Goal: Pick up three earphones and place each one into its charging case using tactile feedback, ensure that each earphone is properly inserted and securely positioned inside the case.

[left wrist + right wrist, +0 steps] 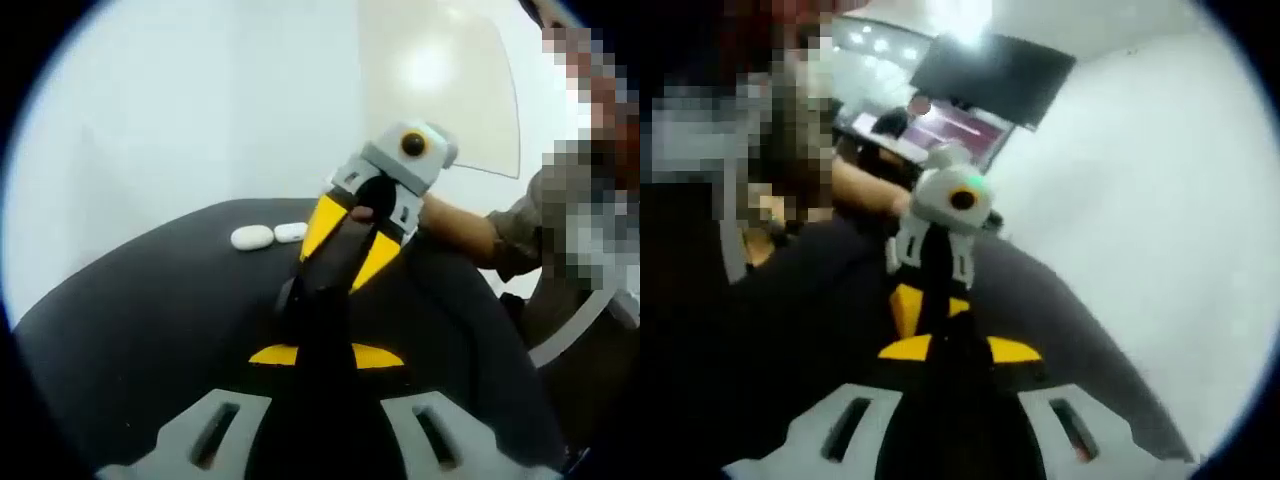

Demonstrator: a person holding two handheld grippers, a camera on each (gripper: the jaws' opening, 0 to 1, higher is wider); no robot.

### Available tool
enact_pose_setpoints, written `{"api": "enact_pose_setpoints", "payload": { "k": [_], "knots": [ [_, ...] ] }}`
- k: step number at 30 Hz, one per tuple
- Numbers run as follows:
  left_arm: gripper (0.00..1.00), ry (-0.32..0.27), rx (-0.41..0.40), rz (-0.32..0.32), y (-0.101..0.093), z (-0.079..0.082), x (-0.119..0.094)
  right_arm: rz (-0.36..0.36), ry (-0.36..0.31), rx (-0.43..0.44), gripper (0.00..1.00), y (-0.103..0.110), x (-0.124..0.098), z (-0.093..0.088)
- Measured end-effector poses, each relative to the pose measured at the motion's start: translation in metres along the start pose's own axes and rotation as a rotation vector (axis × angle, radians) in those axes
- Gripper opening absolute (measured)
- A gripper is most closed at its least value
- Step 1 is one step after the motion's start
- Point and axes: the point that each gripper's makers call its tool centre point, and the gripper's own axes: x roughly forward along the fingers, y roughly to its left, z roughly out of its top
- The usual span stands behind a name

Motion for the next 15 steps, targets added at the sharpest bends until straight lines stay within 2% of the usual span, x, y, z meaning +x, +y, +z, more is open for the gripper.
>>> {"api": "enact_pose_setpoints", "payload": {
  "k": [3, 6, 7, 10, 13, 15],
  "knots": [
    [0.14, 0.001, 0.013, -0.006, -0.001, 0.000, -0.002, 0.043, -0.009, 0.140, 0.27, 0.000, 0.001, -0.013],
    [0.14, -0.001, 0.019, -0.025, -0.003, -0.001, -0.002, 0.093, -0.070, 0.314, 0.25, 0.003, 0.008, -0.009],
    [0.14, -0.002, 0.015, -0.030, -0.003, -0.001, -0.002, 0.122, -0.061, 0.342, 0.25, 0.006, 0.010, -0.012],
    [0.14, -0.004, 0.012, -0.033, -0.003, 0.000, -0.001, 0.129, -0.040, 0.337, 0.25, 0.008, 0.018, -0.017],
    [0.14, -0.004, 0.013, -0.036, -0.003, -0.001, 0.000, 0.150, 0.033, 0.337, 0.25, 0.018, 0.027, -0.029],
    [0.14, -0.003, 0.036, -0.041, -0.006, -0.001, 0.001, 0.154, 0.040, 0.340, 0.22, 0.020, 0.032, -0.031]
  ]
}}
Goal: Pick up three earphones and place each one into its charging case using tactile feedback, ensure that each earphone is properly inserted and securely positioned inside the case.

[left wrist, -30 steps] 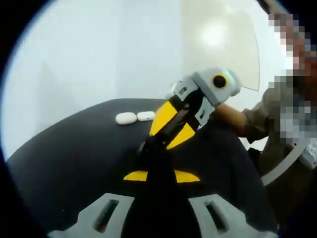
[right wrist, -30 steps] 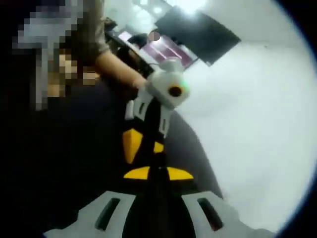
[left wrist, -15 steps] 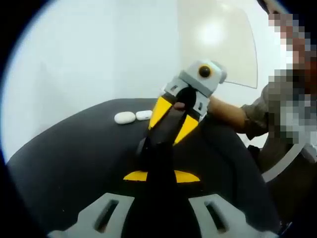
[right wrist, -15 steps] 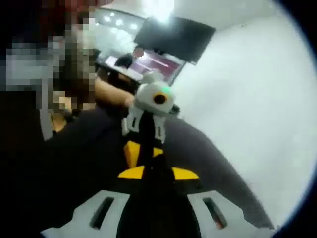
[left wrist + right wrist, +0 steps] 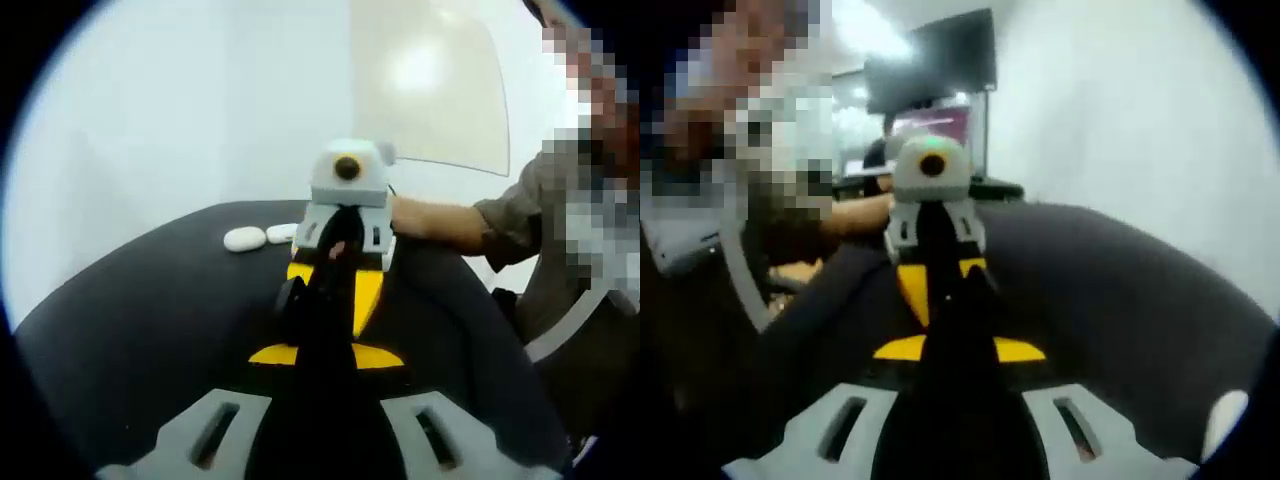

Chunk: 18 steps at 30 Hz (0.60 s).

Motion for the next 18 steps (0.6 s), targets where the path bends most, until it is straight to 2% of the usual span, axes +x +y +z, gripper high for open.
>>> {"api": "enact_pose_setpoints", "payload": {
  "k": [2, 5, 7, 10, 14, 18],
  "knots": [
    [0.14, 0.007, 0.017, 0.004, 0.000, -0.001, 0.000, 0.034, -0.009, 0.044, 0.18, 0.007, 0.005, 0.001],
    [0.14, 0.011, 0.000, -0.002, 0.002, -0.003, -0.001, 0.038, -0.030, 0.054, 0.18, 0.005, 0.004, 0.002],
    [0.17, 0.040, 0.022, -0.012, 0.001, -0.009, -0.003, 0.048, -0.039, 0.088, 0.18, 0.005, 0.003, 0.002],
    [0.23, 0.008, 0.017, -0.005, 0.004, -0.004, -0.010, 0.054, -0.046, 0.106, 0.18, 0.005, 0.002, 0.003],
    [0.25, -0.066, -0.051, -0.002, 0.010, 0.007, -0.012, 0.073, -0.053, 0.105, 0.18, 0.011, 0.004, 0.004],
    [0.26, -0.079, -0.038, -0.002, 0.010, 0.009, -0.010, 0.075, -0.048, 0.112, 0.18, 0.010, 0.004, 0.003]
  ]
}}
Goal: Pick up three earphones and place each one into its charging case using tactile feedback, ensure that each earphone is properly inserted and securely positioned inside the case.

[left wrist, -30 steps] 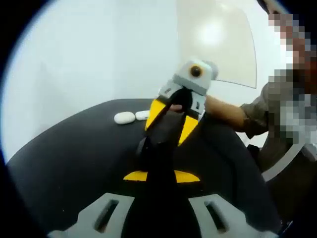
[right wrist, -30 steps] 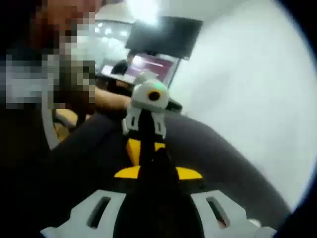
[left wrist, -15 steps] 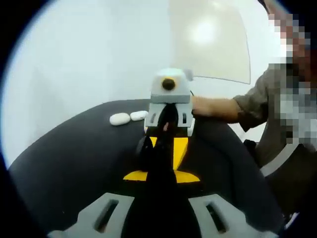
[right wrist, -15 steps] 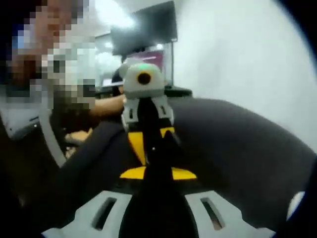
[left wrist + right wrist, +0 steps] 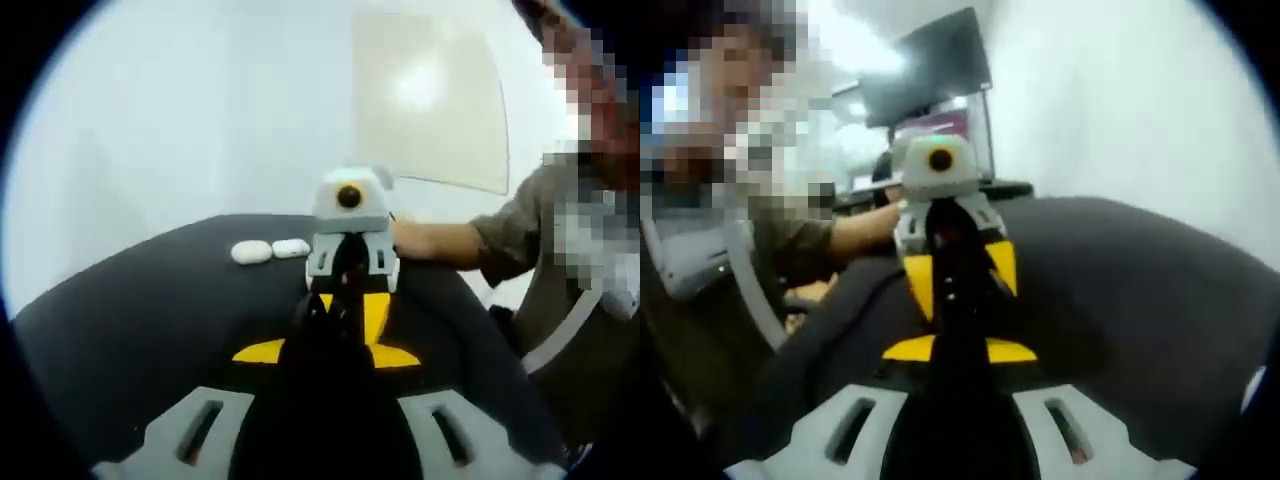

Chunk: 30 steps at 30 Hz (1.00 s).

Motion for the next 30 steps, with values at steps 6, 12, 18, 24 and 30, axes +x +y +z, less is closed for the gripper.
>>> {"api": "enact_pose_setpoints", "payload": {
  "k": [6, 12, 18, 24, 30],
  "knots": [
    [0.26, -0.006, 0.079, 0.011, -0.002, 0.003, 0.001, 0.009, 0.003, 0.050, 0.18, -0.001, -0.001, -0.001],
    [0.26, -0.015, 0.211, 0.048, -0.002, 0.008, 0.000, 0.007, -0.002, 0.094, 0.18, -0.002, -0.002, 0.000],
    [0.18, -0.033, 0.251, 0.064, -0.002, 0.013, -0.002, 0.006, -0.005, 0.131, 0.18, -0.004, -0.002, 0.000],
    [0.15, -0.039, 0.254, 0.058, 0.002, 0.015, -0.008, 0.001, -0.017, 0.139, 0.18, -0.003, -0.003, 0.004],
    [0.21, -0.044, 0.217, 0.075, 0.007, 0.015, -0.011, 0.004, -0.019, 0.154, 0.18, -0.004, -0.004, 0.005]
  ]
}}
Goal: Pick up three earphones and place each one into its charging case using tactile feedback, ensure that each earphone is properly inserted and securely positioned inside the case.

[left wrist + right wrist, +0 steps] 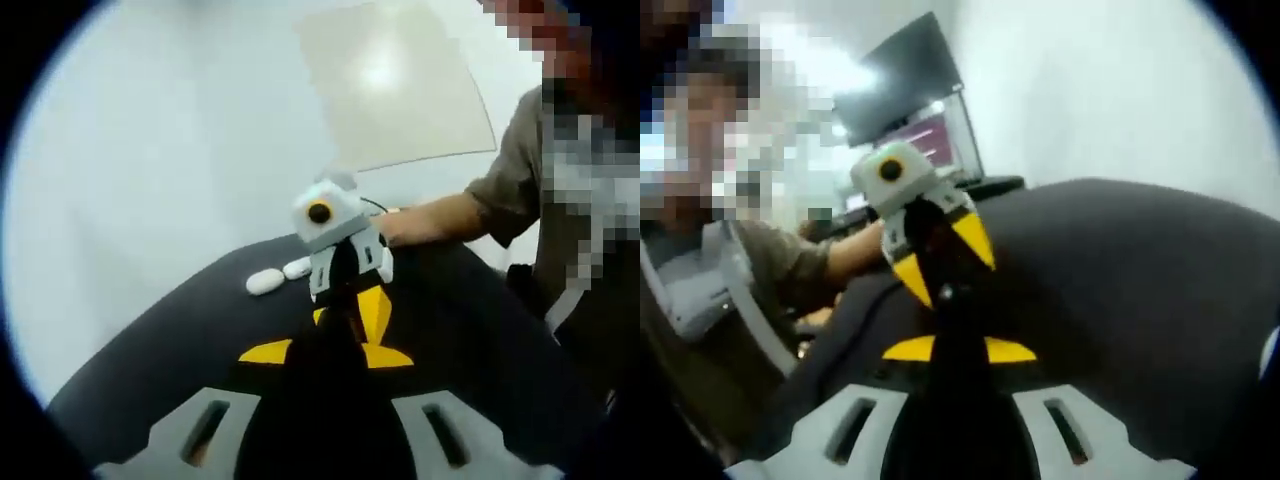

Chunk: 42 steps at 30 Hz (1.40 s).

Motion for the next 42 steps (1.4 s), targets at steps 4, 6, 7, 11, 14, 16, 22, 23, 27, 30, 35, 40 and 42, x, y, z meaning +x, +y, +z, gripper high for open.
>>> {"api": "enact_pose_setpoints", "payload": {
  "k": [4, 6, 7, 11, 14, 16, 22, 23, 27, 30, 35, 40, 42],
  "knots": [
    [0.17, -0.006, -0.101, -0.034, -0.004, -0.002, 0.004, -0.003, 0.002, -0.013, 0.18, 0.002, 0.001, -0.001],
    [0.15, 0.002, -0.160, -0.054, -0.006, -0.004, 0.007, -0.005, 0.006, -0.033, 0.18, 0.002, 0.001, -0.002],
    [0.15, 0.001, -0.156, -0.053, -0.004, -0.004, 0.006, -0.008, 0.006, -0.053, 0.18, 0.001, 0.001, -0.002],
    [0.15, 0.001, -0.179, -0.062, -0.004, -0.003, 0.005, -0.030, -0.016, -0.141, 0.29, 0.000, -0.003, 0.004],
    [0.14, -0.003, -0.178, -0.066, -0.006, -0.002, 0.006, -0.035, -0.069, -0.127, 0.29, 0.000, -0.008, 0.014],
    [0.14, -0.007, -0.161, -0.074, -0.009, -0.001, 0.008, -0.024, -0.071, -0.064, 0.19, -0.001, -0.007, 0.015],
    [0.38, 0.063, 0.133, 0.021, -0.002, -0.011, 0.005, -0.030, -0.067, 0.182, 0.18, -0.015, -0.005, 0.010],
    [0.40, 0.061, 0.169, 0.028, -0.002, -0.011, 0.007, -0.035, -0.071, 0.223, 0.18, -0.018, -0.005, 0.010],
    [0.39, 0.072, 0.243, 0.056, -0.001, -0.015, 0.015, -0.039, -0.075, 0.277, 0.18, -0.022, -0.003, 0.011],
    [0.40, 0.070, 0.338, 0.087, 0.005, -0.011, 0.016, -0.021, -0.065, 0.316, 0.18, -0.019, -0.001, 0.010],
    [0.37, 0.059, 0.458, 0.076, -0.003, -0.007, 0.016, 0.001, -0.053, 0.379, 0.18, -0.016, 0.000, 0.010],
    [0.33, 0.063, 0.474, 0.055, -0.006, -0.009, 0.017, 0.046, -0.070, 0.437, 0.18, -0.013, -0.003, 0.015],
    [0.33, 0.065, 0.468, 0.058, -0.006, -0.009, 0.016, 0.062, -0.076, 0.450, 0.18, -0.014, -0.005, 0.017]
  ]
}}
